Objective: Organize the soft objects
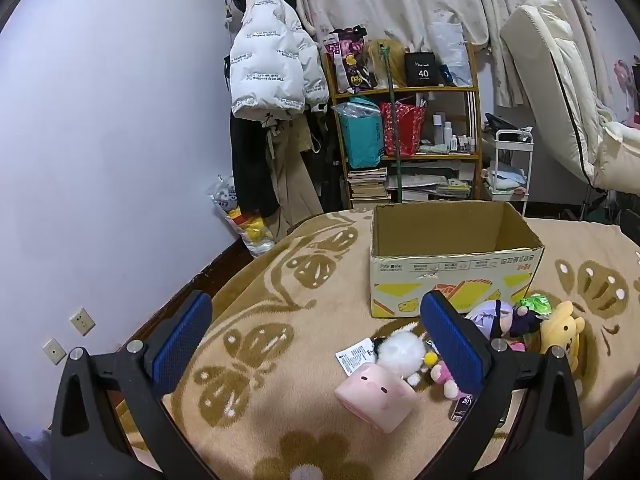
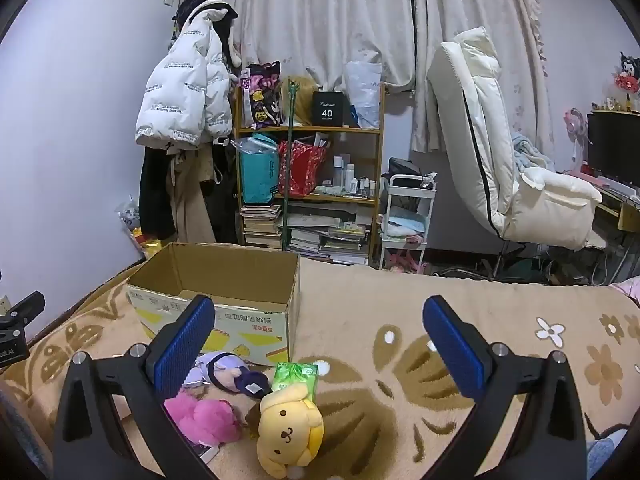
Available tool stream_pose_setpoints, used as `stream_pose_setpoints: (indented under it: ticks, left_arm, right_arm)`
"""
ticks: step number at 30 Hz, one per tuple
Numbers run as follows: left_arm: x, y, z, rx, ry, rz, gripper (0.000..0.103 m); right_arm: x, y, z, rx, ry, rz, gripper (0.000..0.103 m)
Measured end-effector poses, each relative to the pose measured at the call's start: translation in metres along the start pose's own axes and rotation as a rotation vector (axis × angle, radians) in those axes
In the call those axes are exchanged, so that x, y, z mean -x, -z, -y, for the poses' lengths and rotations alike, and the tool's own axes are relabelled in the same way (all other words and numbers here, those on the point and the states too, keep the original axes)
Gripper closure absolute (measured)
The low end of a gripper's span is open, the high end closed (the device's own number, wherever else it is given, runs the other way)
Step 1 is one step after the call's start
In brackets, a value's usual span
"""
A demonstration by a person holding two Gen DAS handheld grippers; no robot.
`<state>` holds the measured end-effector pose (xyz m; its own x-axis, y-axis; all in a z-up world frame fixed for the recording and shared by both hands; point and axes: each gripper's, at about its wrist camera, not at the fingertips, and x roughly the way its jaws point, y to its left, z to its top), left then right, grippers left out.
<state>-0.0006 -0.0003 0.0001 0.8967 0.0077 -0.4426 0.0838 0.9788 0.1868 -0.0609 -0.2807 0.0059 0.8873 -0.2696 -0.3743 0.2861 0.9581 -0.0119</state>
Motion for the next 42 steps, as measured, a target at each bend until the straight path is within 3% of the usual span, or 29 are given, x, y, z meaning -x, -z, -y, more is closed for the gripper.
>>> stream_pose_setpoints:
  ticks: [1,42]
  left_arm:
    - [0.0,0.0,0.0,-0.002,0.0,0.0,0.0]
    - [0.009,-0.004,0.002,0.02,0.011,0.01,0.0]
  right_arm:
    - [-0.001,0.0,0.0,0.004,0.003,-0.027,0.0]
    - [0.001,-0.001,0.0,-0.002,-0.006,-0.009,0.0]
